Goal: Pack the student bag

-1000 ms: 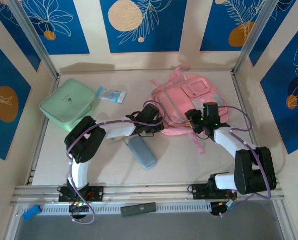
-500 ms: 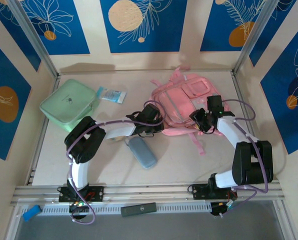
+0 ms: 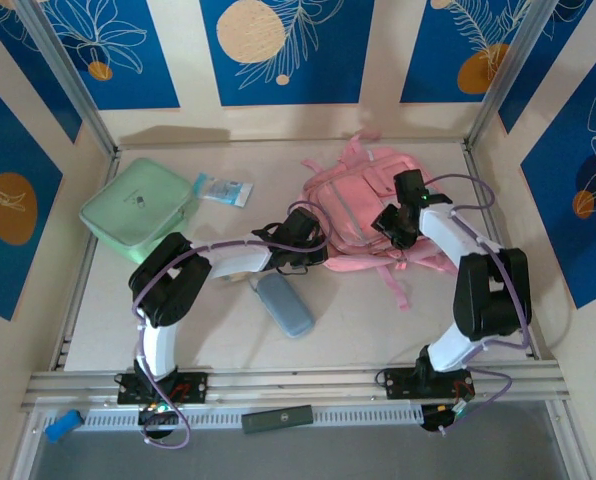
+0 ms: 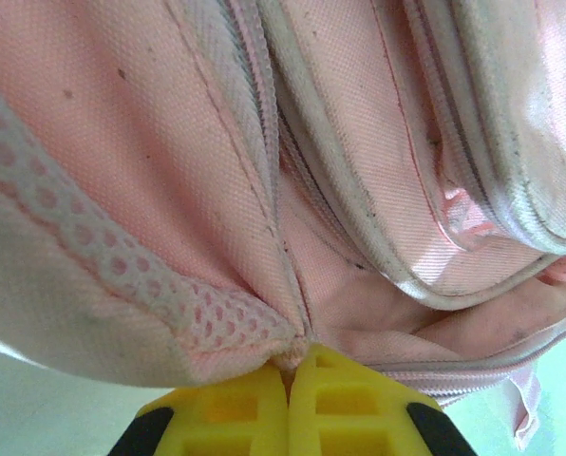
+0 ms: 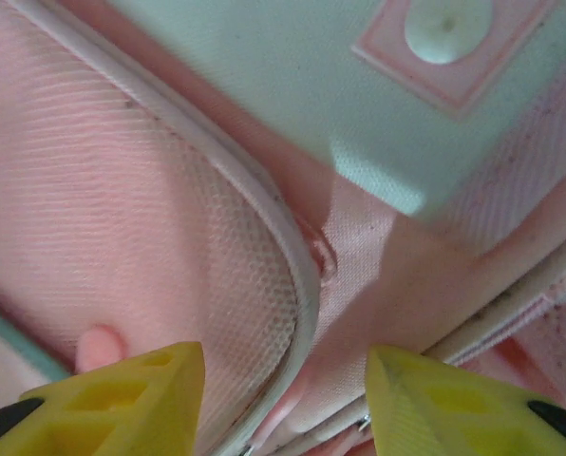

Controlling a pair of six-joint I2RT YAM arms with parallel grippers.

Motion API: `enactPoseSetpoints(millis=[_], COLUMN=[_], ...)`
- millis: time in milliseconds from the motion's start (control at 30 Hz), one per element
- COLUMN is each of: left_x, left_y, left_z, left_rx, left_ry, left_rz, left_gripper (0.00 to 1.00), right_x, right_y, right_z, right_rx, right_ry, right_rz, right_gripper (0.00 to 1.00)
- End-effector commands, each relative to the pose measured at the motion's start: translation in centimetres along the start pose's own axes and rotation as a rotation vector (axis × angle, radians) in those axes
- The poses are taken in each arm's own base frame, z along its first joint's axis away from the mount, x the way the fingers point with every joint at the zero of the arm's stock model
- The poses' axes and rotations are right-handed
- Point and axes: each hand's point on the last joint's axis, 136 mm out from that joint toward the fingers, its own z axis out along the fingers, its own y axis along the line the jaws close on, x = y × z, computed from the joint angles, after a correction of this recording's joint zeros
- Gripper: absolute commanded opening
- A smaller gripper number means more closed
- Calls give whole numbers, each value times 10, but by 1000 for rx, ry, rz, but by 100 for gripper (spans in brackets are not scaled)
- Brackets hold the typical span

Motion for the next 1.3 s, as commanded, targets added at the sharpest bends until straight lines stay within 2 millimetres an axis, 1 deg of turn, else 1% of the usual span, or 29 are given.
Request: enactPoseSetpoints(millis=[0,67,200,233,300,400,433,467,533,600,700,767,800,867,933,1000,1067,1100,1133,1200,1267], left_x=[14,13,14,14,13,14,14,15,16,18,17,18,17,16,14,13,13,11,10,10,14], left_y=[-2,-3,-5,-6,-4,5,9,13,19,27,45,49,47,36,31,32,33,33,29,9,-17], left_z=[-10,-11,-11,-11,-14,-20,-23,-25,-29,-32,-36,-36,-35,-36,-48,-66,-87,-98,-106,-120,-123], left_rx=[-26,-25,-16,-13,-19,-54,-65,-74,-85,-104,-153,-145,-125,-64,-58,-73,-114,-144,-150,-139,-109], left_ry=[45,44,47,47,40,32,27,22,13,13,1,2,8,22,9,-6,-19,-31,-40,-59,-64], left_rz=[38,40,37,35,37,33,33,28,21,12,-12,-22,-18,31,78,107,114,110,110,125,161], left_gripper=[0,0,0,0,0,0,0,0,0,0,0,0,3,15,25,33,37,38,38,38,39], right_x=[-8,-9,-8,-6,-5,-2,-1,0,2,1,3,8,9,12,11,11,12,14,16,18,19], right_y=[6,11,18,18,21,39,46,50,54,56,57,64,68,73,75,75,76,76,77,78,79], right_z=[1,6,18,23,24,8,-2,-9,-22,-35,-46,-52,-55,-62,-69,-76,-81,-82,-83,-83,-84], right_rx=[20,0,-13,-8,-23,-148,-201,-230,-271,-339,-431,-484,-512,-551,-566,-583,-589,-584,-587,-607,-621], right_ry=[-1,8,20,28,38,33,29,26,24,25,45,58,69,81,74,63,50,49,47,51,49], right_rz=[-40,-48,-51,-53,-39,-22,-16,-7,16,83,181,217,246,291,335,386,410,424,432,472,503], right_gripper=[46,42,38,34,24,8,3,1,0,0,0,0,0,0,0,0,0,0,0,0,0])
